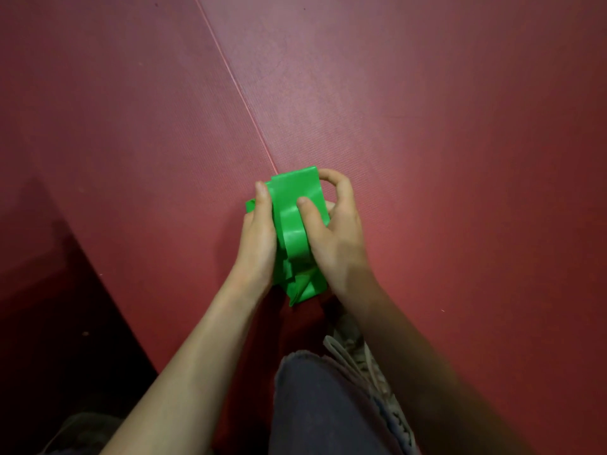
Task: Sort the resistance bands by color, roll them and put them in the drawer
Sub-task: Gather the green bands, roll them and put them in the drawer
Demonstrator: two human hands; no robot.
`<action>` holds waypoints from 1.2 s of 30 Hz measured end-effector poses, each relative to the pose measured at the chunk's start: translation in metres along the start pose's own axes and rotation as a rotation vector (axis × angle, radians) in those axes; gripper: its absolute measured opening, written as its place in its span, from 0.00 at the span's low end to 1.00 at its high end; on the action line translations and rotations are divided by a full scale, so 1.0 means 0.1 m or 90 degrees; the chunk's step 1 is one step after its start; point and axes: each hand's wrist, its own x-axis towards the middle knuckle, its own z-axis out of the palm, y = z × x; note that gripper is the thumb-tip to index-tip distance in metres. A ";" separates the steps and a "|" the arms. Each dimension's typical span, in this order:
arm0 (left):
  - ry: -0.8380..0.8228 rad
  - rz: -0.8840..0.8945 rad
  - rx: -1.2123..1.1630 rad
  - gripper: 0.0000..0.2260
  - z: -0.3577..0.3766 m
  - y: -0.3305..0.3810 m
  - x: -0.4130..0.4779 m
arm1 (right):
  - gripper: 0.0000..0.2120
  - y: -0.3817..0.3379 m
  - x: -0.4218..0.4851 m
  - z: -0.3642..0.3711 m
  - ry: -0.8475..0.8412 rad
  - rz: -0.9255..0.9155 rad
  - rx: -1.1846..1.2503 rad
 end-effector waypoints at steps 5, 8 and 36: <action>-0.056 0.037 -0.003 0.13 0.04 0.04 -0.04 | 0.16 0.04 0.05 0.08 0.010 -0.021 -0.077; -0.047 0.053 -0.014 0.11 0.01 0.06 -0.03 | 0.19 0.03 0.08 0.09 -0.016 -0.049 -0.109; -0.103 0.083 -0.011 0.13 -0.56 0.74 0.00 | 0.08 0.14 -0.15 0.49 -0.430 0.309 0.338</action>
